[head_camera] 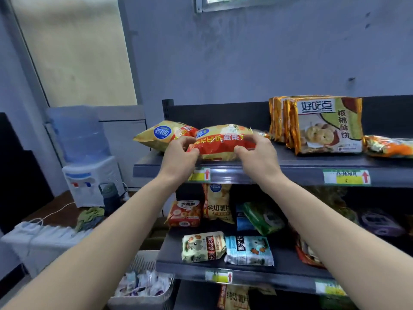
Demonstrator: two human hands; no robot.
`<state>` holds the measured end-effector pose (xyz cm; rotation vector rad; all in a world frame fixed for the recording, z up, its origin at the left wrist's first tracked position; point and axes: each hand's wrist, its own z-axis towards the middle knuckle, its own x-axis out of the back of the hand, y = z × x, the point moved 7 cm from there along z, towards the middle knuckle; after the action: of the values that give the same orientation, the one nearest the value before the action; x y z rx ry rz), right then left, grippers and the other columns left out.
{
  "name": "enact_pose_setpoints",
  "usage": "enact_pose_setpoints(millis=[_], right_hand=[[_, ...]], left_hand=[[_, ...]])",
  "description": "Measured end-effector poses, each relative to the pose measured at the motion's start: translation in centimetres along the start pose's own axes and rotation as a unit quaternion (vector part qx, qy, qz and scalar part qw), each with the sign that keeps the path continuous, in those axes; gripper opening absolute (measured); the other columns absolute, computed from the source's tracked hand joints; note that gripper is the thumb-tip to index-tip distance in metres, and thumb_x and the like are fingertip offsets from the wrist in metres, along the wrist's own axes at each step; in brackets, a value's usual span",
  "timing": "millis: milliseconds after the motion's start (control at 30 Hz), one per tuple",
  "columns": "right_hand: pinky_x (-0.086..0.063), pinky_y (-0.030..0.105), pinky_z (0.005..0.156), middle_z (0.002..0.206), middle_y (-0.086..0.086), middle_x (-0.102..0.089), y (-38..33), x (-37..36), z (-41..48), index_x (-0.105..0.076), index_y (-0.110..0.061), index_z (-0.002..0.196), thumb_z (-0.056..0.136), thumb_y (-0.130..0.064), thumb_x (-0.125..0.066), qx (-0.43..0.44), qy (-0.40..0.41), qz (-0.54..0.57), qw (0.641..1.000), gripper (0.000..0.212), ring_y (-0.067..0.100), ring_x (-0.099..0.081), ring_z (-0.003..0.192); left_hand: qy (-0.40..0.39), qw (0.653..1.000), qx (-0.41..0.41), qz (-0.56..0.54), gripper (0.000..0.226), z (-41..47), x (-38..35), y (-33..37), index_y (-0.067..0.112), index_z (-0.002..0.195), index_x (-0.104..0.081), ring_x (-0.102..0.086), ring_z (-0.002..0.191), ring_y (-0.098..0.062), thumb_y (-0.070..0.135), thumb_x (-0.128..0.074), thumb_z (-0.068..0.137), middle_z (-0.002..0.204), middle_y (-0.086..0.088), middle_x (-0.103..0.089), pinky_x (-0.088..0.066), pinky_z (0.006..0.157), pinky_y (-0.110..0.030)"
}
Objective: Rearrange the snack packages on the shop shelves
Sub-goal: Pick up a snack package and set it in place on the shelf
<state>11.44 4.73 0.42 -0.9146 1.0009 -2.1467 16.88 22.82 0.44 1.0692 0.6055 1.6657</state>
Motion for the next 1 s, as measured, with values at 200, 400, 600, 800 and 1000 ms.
enact_pose_setpoints(millis=[200, 400, 600, 800, 1000], right_hand=[[-0.054, 0.035, 0.084, 0.131, 0.01, -0.043, 3.5, -0.6, 2.2, -0.039, -0.013, 0.134, 0.088, -0.023, -0.061, -0.173, 0.011, 0.074, 0.982, 0.052, 0.022, -0.055, 0.1], [-0.058, 0.041, 0.08, 0.093, 0.0, -0.053, 4.6, -0.5, 3.4, -0.042, -0.017, 0.11, 0.092, -0.018, -0.057, -0.254, -0.009, 0.178, 0.951, 0.024, 0.015, -0.059, 0.074], [-0.057, 0.026, 0.061, 0.1, 0.003, -0.055, 5.3, 1.2, 3.4, -0.043, -0.017, 0.118, 0.092, -0.032, -0.057, -0.249, 0.055, 0.243, 0.936, 0.033, 0.018, -0.062, 0.084], [-0.054, 0.029, 0.059, 0.098, 0.003, -0.062, 5.6, 2.8, 2.7, -0.048, -0.016, 0.109, 0.093, -0.044, -0.052, -0.233, 0.07, 0.312, 0.919, 0.033, 0.02, -0.062, 0.086], [-0.048, 0.047, 0.086, 0.114, 0.007, -0.063, 6.4, 3.4, 0.9, -0.051, -0.015, 0.117, 0.091, -0.049, -0.052, -0.26, 0.054, 0.321, 0.909, 0.043, 0.029, -0.058, 0.107]], left_hand=[[-0.084, 0.994, 0.059, 0.038, 0.048, 3.9, -2.5, -1.8, 0.013, 0.136, -0.04, -0.053, 0.086, -0.009, 0.027, -0.055, 0.093, 0.103, 0.003, -0.048, -0.044, 0.064, -0.021], [-0.074, 0.996, 0.048, 0.002, 0.043, 5.7, -3.9, -1.8, 0.011, 0.13, -0.044, -0.056, 0.083, -0.01, 0.025, -0.058, 0.091, 0.096, 0.006, -0.055, -0.053, 0.07, -0.03], [-0.045, 0.998, -0.003, -0.054, 0.042, 5.4, -4.6, 0.2, 0.015, 0.13, -0.045, -0.054, 0.084, -0.004, 0.023, -0.059, 0.091, 0.114, 0.001, -0.051, -0.047, 0.058, -0.011], [-0.009, 0.992, -0.04, -0.117, 0.045, 4.1, -4.5, 2.0, 0.017, 0.127, -0.047, -0.054, 0.104, -0.01, 0.02, -0.065, 0.086, 0.124, -0.002, -0.051, -0.049, 0.078, -0.019], [-0.003, 0.995, -0.007, -0.103, 0.069, 1.8, -4.4, 1.7, 0.012, 0.138, -0.038, -0.05, 0.117, -0.019, 0.03, -0.071, 0.08, 0.132, -0.009, -0.046, -0.048, 0.098, -0.035]])
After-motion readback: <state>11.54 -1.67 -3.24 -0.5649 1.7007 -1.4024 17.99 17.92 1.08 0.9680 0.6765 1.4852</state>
